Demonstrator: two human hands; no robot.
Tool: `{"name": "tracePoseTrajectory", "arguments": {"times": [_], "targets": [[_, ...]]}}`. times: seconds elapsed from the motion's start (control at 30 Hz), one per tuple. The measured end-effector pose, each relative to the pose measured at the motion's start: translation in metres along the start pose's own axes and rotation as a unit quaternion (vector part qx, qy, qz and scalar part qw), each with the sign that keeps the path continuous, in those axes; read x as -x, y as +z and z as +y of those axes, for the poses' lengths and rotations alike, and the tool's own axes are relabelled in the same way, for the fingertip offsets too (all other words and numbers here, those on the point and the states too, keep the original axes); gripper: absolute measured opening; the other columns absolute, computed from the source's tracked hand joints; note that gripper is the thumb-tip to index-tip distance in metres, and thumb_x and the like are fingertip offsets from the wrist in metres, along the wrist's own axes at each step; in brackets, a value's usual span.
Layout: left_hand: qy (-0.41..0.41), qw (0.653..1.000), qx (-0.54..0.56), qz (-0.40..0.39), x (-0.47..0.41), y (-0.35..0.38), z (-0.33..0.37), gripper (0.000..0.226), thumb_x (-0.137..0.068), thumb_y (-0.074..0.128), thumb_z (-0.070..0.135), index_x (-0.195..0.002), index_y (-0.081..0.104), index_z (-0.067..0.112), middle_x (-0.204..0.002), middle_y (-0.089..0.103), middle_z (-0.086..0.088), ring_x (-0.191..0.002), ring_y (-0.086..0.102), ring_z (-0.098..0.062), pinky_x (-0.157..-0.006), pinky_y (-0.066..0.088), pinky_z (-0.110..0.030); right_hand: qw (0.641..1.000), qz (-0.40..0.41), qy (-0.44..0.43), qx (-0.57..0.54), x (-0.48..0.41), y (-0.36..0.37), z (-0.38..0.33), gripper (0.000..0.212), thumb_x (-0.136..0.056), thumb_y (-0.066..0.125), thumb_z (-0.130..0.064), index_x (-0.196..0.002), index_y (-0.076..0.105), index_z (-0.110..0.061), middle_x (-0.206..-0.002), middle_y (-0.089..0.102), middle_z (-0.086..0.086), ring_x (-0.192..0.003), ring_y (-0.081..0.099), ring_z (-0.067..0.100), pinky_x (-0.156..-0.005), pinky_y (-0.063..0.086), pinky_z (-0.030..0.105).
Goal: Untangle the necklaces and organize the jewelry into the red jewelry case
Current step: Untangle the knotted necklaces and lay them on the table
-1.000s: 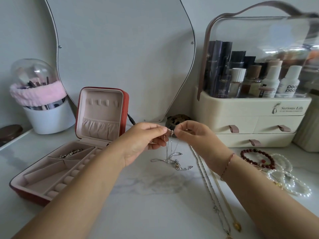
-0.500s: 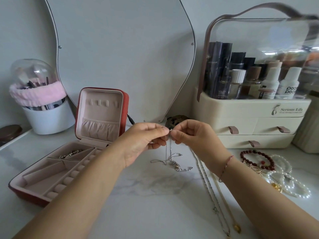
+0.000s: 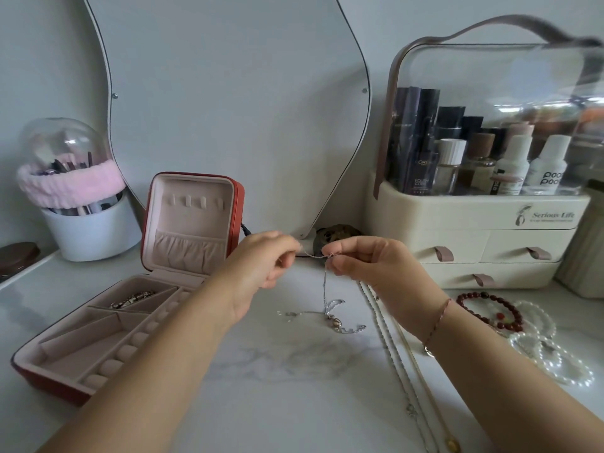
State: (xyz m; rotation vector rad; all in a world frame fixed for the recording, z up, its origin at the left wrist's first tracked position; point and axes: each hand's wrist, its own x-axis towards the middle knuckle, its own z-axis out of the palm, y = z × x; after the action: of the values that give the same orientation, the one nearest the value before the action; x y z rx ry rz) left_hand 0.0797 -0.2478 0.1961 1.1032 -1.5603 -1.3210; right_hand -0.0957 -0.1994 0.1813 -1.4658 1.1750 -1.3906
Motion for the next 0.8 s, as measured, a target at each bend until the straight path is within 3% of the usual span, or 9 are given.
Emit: {"name": "tracePoseTrajectory", "arguments": {"times": [0.07, 0.17, 0.23, 0.33, 0.4, 0.63, 0.8], "targets": [[0.023, 0.997, -0.068, -0.014, 0.003, 0.001, -0.001, 0.01, -0.089, 0.062, 0.025, -0.09, 0.065, 0.016, -0.062, 0.045, 0.007, -0.044, 0.032, -0.005, -0.045, 0.025, -0.019, 1.0, -0.003, -0.017, 0.005, 0.001, 0.001, -0.002, 0.02, -0.085, 0.063, 0.001, -0.088, 0.074, -0.015, -0.093, 0.07, 0.02, -0.082, 0.063, 0.02, -0.084, 0.051, 0.022], [0.047, 0.992, -0.092, -0.069, 0.009, 0.005, 0.0, 0.019, -0.086, 0.068, 0.028, -0.105, 0.071, 0.026, -0.058, 0.053, 0.018, -0.046, 0.044, 0.003, -0.049, 0.034, -0.014, 0.999, -0.01, -0.036, 0.015, 0.002, 0.002, -0.004, 0.021, -0.086, 0.063, 0.001, -0.088, 0.074, -0.017, -0.096, 0.072, 0.013, -0.096, 0.065, 0.03, -0.095, 0.049, 0.034], [0.059, 0.991, -0.099, -0.066, 0.011, 0.008, -0.001, 0.019, -0.084, 0.07, 0.025, -0.103, 0.072, 0.024, -0.056, 0.059, 0.024, -0.055, 0.052, 0.013, -0.051, 0.036, -0.003, 0.999, -0.003, -0.04, 0.014, 0.002, 0.002, -0.004, 0.018, -0.084, 0.065, 0.0, -0.088, 0.073, -0.015, -0.093, 0.073, 0.011, -0.091, 0.067, 0.024, -0.095, 0.05, 0.033], [0.058, 0.993, -0.092, -0.053, 0.011, 0.011, -0.001, 0.018, -0.082, 0.072, 0.023, -0.1, 0.074, 0.021, -0.06, 0.064, 0.024, -0.063, 0.055, 0.019, -0.052, 0.035, 0.002, 0.999, 0.008, -0.044, 0.012, 0.001, 0.003, -0.004, 0.013, -0.082, 0.068, -0.001, -0.085, 0.071, -0.013, -0.083, 0.071, 0.007, -0.08, 0.063, 0.013, -0.084, 0.052, 0.025], [0.059, 0.994, -0.079, -0.044, 0.011, 0.012, -0.001, 0.016, -0.081, 0.073, 0.02, -0.097, 0.073, 0.017, -0.058, 0.063, 0.023, -0.06, 0.055, 0.018, -0.052, 0.035, 0.002, 0.999, 0.011, -0.049, 0.014, 0.001, 0.002, -0.004, 0.011, -0.082, 0.068, -0.001, -0.083, 0.07, -0.012, -0.079, 0.07, 0.004, -0.077, 0.063, 0.011, -0.078, 0.051, 0.021], [0.061, 0.995, -0.07, -0.034, 0.011, 0.012, 0.0, 0.007, -0.086, 0.068, 0.017, -0.092, 0.069, 0.013, -0.044, 0.051, 0.021, -0.042, 0.047, 0.007, -0.045, 0.033, -0.005, 0.998, 0.002, -0.053, 0.018, 0.001, 0.002, -0.003, 0.011, -0.083, 0.066, -0.001, -0.083, 0.071, -0.011, -0.08, 0.072, 0.007, -0.078, 0.064, 0.011, -0.08, 0.051, 0.022], [0.047, 0.998, -0.007, -0.042, 0.007, 0.007, 0.001, 0.007, -0.087, 0.067, 0.02, -0.08, 0.068, 0.019, -0.059, 0.033, 0.007, -0.047, 0.023, -0.006, -0.041, 0.02, -0.014, 1.0, -0.003, -0.02, -0.011, 0.0, 0.0, -0.004, 0.012, -0.09, 0.057, -0.002, -0.086, 0.065, -0.008, -0.082, 0.067, 0.012, -0.077, 0.061, 0.017, -0.077, 0.049, 0.028]]}}
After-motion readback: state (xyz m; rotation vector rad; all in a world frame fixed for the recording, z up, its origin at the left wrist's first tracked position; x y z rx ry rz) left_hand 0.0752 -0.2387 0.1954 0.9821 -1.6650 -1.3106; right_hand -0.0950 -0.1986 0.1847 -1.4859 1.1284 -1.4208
